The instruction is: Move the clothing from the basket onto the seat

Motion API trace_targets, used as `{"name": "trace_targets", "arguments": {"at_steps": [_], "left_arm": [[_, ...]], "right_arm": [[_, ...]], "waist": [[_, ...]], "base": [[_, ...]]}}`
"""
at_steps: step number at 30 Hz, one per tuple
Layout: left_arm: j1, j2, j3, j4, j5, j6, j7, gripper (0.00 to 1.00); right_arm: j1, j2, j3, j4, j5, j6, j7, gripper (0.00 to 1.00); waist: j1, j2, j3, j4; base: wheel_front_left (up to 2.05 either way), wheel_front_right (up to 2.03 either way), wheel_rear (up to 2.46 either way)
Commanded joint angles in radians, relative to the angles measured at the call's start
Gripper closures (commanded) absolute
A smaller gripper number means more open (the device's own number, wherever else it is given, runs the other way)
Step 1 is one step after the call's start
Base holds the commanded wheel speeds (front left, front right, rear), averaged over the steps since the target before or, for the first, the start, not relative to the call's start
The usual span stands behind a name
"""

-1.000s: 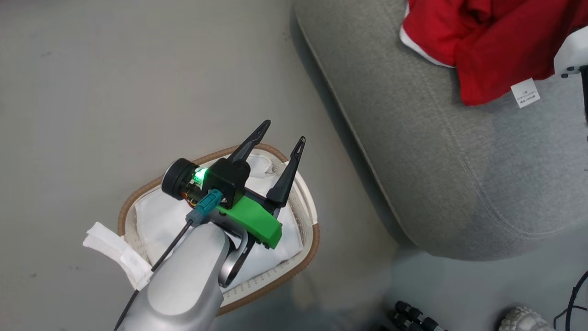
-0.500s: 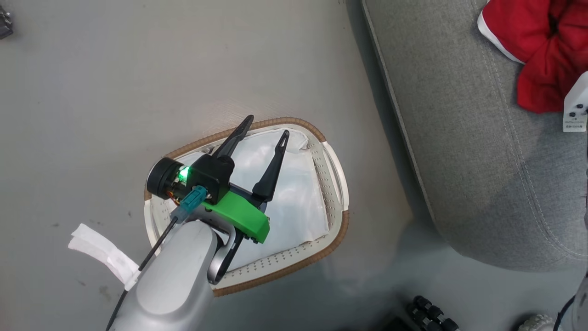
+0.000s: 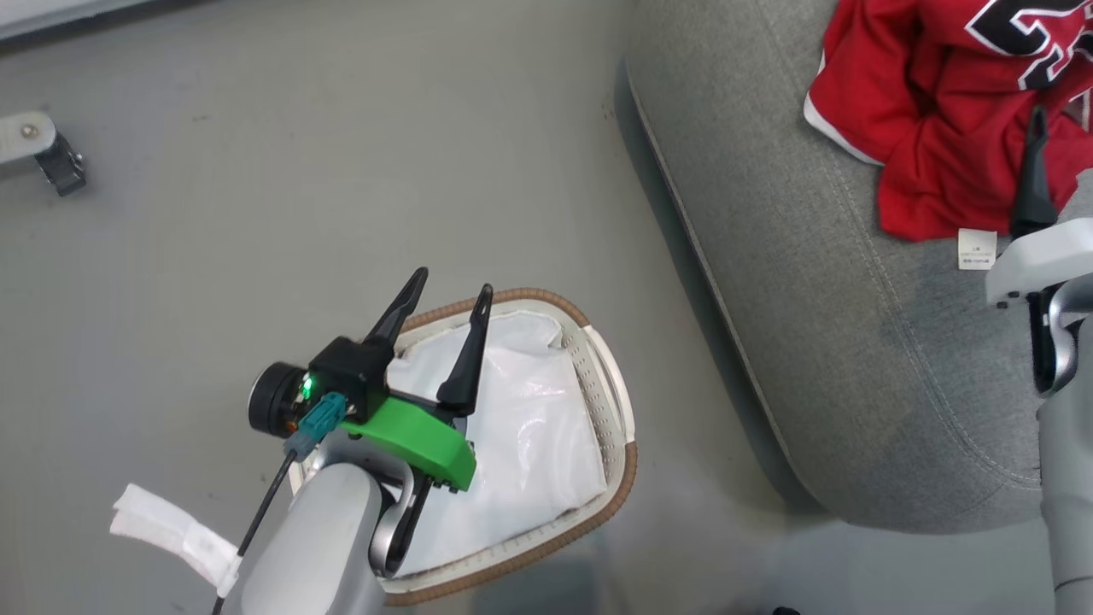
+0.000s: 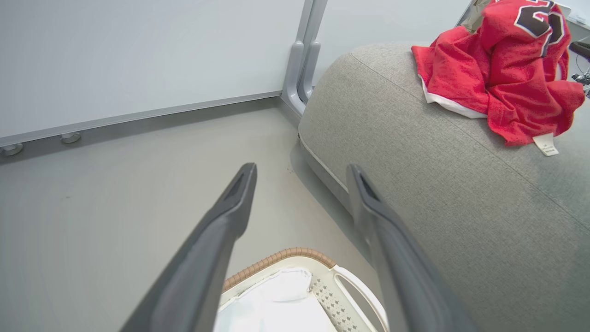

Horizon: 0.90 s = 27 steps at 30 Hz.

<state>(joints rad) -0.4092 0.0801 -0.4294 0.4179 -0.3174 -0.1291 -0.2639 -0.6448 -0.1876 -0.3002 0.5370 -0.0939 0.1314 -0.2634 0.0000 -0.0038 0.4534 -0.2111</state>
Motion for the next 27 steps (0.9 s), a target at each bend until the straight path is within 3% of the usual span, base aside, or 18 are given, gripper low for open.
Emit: {"name": "trace_targets", "arguments": {"at_steps": [1,12,19,27], "left_arm": [[0.033,-0.003,0.023,-0.002,0.009,-0.003,0.0,0.0],[0.183,-0.022,0.252,-0.041,0.077,0.025,0.0,0.0],[0.237,-0.028,0.372,-0.038,0.11,0.058,0.0,0.0],[0.29,-0.029,0.429,-0.043,0.115,0.072,0.0,0.0]], "right_arm": [[0.035,0.004,0.024,-0.025,0.019,-0.001,-0.001,0.0],[0.188,0.071,0.244,-0.151,0.136,-0.001,-0.001,0.0],[0.248,0.105,0.306,-0.142,0.173,-0.001,-0.001,0.0],[0.3,0.127,0.343,-0.11,0.183,-0.001,-0.001,0.0]], "waist": [[0.0,0.0038,-0.102,0.006],[0.0,0.0038,-0.225,0.109],[0.0,0.0038,-0.269,0.183],[0.0,0.0038,-0.304,0.23]], "base": [[0.0,0.0,0.0],[0.0,0.0,0.0],[0.0,0.0,0.0],[0.0,0.0,0.0]]}}
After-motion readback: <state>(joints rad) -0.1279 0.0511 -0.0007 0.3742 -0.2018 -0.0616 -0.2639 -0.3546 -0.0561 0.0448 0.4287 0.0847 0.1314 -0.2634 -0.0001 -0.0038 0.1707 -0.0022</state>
